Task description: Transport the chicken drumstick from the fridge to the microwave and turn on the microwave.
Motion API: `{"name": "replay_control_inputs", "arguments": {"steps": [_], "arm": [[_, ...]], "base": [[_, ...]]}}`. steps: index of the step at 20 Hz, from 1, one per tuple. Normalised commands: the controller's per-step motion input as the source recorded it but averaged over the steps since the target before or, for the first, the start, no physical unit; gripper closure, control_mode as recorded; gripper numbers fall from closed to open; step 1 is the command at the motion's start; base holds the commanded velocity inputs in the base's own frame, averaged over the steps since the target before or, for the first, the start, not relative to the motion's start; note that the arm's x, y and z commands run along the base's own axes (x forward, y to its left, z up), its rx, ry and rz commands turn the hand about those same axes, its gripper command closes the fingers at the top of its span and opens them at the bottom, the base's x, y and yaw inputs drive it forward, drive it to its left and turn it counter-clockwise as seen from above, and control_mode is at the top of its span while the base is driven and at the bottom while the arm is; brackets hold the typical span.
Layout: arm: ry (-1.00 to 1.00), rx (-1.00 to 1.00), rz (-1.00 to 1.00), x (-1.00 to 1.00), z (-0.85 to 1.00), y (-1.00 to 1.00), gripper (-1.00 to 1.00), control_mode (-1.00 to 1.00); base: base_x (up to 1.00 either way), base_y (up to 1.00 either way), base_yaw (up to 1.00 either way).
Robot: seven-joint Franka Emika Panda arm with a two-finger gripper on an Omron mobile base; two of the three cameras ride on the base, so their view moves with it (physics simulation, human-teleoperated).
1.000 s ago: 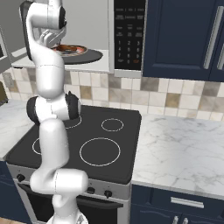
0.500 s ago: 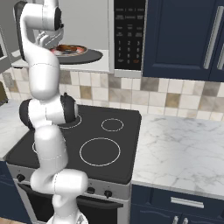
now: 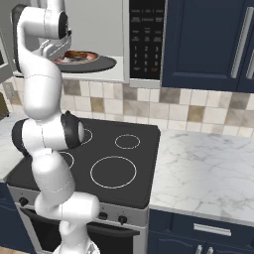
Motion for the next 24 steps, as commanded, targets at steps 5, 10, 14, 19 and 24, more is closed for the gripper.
{"name": "replay_control_inputs", "arguments": {"steps": [5,10,14,19,24], "arm": [[0.00,0.00,0.00,-0.41,-0.07,-0.08,-1.00,-1.00],[0.00,0.00,0.00,-0.52,-0.13,-0.05,-1.00,-1.00],[0.00,0.00,-0.02,-0.56,-0.15,-0.04,-1.00,-1.00],[0.00,0.00,-0.03,-0.62,-0.15,-0.07,-1.00,-1.00],[0.00,0.00,-0.05,-0.60,-0.16,-0.07,-1.00,-1.00]], "base": [[0.00,0.00,0.00],[0.00,0.00,0.00],[0.00,0.00,0.00],[0.00,0.00,0.00],[0.00,0.00,0.00]]}}
